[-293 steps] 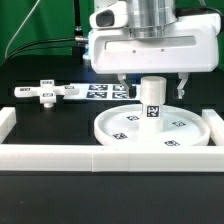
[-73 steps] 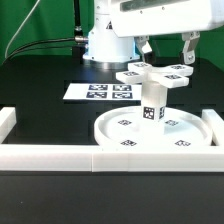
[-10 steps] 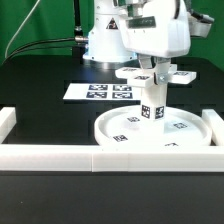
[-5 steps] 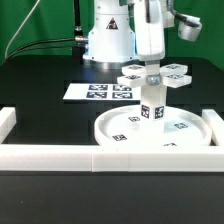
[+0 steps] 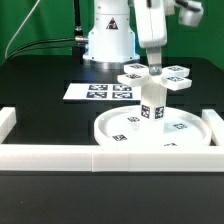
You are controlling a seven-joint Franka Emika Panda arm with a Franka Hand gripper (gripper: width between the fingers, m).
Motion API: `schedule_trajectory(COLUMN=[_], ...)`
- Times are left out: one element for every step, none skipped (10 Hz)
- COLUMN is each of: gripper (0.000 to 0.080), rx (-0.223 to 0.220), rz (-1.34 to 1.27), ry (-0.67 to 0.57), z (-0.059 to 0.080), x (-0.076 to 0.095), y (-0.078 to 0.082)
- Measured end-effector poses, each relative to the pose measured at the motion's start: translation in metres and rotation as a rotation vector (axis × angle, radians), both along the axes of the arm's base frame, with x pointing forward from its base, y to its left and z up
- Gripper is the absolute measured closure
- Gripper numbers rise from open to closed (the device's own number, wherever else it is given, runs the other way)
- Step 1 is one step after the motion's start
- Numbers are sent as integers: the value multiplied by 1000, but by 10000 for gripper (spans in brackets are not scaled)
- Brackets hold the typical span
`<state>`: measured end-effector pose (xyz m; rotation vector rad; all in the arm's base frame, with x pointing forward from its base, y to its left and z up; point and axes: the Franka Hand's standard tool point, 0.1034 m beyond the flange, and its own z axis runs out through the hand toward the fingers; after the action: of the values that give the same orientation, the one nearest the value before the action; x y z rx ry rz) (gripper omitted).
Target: Assemble round table
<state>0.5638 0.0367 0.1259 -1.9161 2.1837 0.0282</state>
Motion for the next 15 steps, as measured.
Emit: schedule_trajectory(gripper=[153, 153, 150, 150, 150, 150, 150, 150, 150, 150, 150, 150, 150, 150, 150], rx=[9, 7, -1, -21, -50, -76, -102, -112, -119, -130, -138, -149, -155, -167, -181], rz=[8, 10, 56, 170, 337, 479, 616, 736, 805, 878, 930, 1007, 1049, 1132, 1221], ry=[-7, -3, -9, -28, -35, -53, -75, -85, -95, -108, -117, -131, -138, -153, -167], z=[8, 4, 3, 4, 4, 6, 8, 7, 7, 7, 6, 6, 6, 6, 6], x=[-1, -1, -2, -1, 0, 5, 8, 9, 10, 10, 10, 10, 10, 10, 10], y=[1, 2, 2, 2, 5, 9, 12, 16, 18, 17, 17, 17, 16, 16, 16])
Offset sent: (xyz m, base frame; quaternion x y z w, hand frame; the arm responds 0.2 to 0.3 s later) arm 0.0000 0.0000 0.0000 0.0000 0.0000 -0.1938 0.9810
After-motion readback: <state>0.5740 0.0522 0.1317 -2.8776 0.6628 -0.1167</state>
